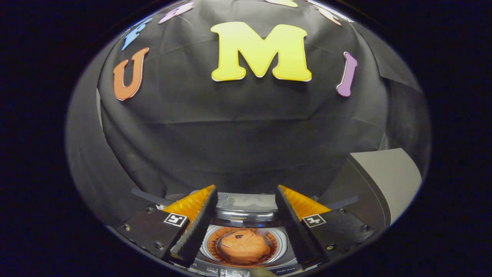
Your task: Put the clothes into the washing machine and then close the washing machine lid.
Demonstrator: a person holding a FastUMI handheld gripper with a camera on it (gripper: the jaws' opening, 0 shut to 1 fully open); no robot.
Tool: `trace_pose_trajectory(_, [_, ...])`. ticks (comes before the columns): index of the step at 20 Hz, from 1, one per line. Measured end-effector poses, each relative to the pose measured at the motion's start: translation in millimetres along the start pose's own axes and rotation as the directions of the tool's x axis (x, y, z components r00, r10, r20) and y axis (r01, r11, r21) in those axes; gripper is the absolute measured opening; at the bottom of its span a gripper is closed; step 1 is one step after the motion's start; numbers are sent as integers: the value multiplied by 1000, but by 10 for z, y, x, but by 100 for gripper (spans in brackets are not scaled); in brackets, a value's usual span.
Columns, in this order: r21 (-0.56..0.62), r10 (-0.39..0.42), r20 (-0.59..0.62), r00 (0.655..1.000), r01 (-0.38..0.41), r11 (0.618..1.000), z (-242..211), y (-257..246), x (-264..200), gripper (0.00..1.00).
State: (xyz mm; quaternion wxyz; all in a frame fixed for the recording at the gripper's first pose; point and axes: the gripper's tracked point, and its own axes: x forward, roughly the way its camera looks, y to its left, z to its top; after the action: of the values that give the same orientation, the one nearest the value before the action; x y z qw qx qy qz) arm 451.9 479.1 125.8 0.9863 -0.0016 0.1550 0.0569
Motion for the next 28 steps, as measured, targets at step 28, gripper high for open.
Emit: trace_pose_trajectory(28, [-65,17,-265,964,-36,997,-1129,-172,-252,95])
